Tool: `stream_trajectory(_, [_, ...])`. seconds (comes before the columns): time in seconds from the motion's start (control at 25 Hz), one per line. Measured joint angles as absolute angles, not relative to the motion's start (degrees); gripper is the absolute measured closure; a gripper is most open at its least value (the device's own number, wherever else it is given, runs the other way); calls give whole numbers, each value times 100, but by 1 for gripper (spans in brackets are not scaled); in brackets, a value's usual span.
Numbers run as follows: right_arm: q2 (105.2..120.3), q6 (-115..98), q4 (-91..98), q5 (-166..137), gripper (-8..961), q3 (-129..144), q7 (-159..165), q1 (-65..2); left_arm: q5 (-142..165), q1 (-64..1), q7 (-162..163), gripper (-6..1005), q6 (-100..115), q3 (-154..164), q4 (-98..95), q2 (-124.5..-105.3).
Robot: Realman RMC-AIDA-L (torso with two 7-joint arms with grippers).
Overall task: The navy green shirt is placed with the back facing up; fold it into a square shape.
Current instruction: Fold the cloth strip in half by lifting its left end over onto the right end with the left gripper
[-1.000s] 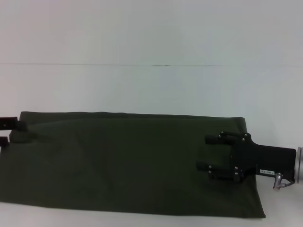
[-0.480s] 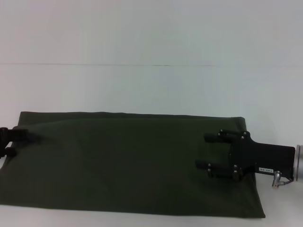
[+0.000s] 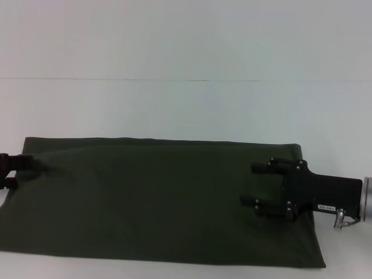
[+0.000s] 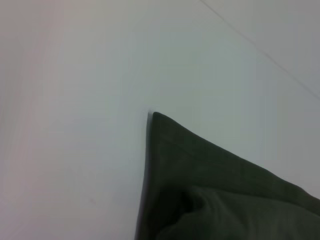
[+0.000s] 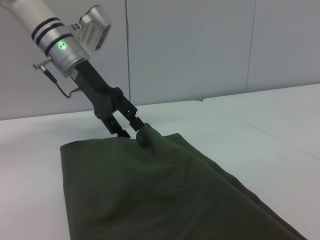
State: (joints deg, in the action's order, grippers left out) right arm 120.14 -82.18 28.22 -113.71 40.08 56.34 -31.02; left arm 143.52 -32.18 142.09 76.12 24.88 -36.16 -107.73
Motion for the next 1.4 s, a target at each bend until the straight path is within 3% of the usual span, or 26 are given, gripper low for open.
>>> stream_trajectory(0.24, [12005,-8217,2821,-11338,189,4007,5634,-3103,14375,-3182,14291,145,7751,2435,-3805,-10672])
stream_trajectory(1.4, [12014,-8167,2821,-11338,189,4017,5634,-3117,14521,-3115,14238,148,7311,2750,-3779,-10756])
